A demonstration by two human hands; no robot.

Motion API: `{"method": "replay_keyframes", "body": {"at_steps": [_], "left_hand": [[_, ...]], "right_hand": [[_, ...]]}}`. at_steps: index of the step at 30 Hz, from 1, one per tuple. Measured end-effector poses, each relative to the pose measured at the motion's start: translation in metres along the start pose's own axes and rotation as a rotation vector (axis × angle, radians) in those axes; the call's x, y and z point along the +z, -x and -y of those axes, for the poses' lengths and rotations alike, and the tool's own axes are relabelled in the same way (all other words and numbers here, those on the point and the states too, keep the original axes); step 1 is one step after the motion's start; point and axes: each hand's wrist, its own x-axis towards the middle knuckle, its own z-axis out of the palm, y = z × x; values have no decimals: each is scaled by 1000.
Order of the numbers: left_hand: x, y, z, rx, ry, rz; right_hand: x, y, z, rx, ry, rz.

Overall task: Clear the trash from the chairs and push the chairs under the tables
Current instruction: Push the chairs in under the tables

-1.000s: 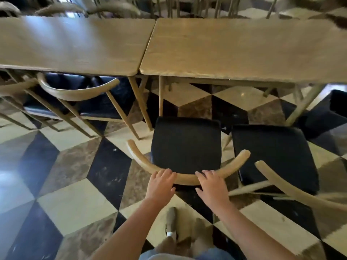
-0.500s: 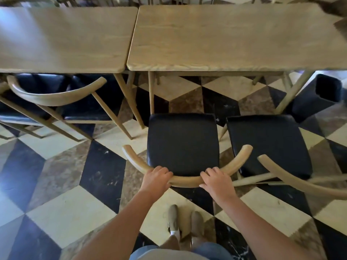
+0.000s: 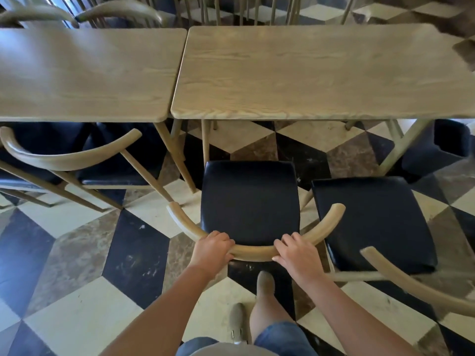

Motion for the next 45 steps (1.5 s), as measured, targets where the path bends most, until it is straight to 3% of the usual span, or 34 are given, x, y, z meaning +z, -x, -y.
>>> {"method": "replay_keyframes", "body": {"at_steps": [9,11,13,34,40,45], "left_hand": [[-27,-60,28,-35,-7,46],[-35,-57,26,-16,-13,52],[-46,-136,41,-28,28,65],[-102,-257,85,15,32,-47],[-102,-261,89,82,-13,-122],[-98,-261,86,16,44,-69]], "right_hand": [[-9,-65,-19,6,-12,11],[-14,-67,-16,-20,11,-57],[-12,-138,-66,-33,-18,-33],[-42,-268,-115,-74,35,-19],[-43,-277,-123,-103,46,-37],[-42,-273,-119,-56,28,-36]]}}
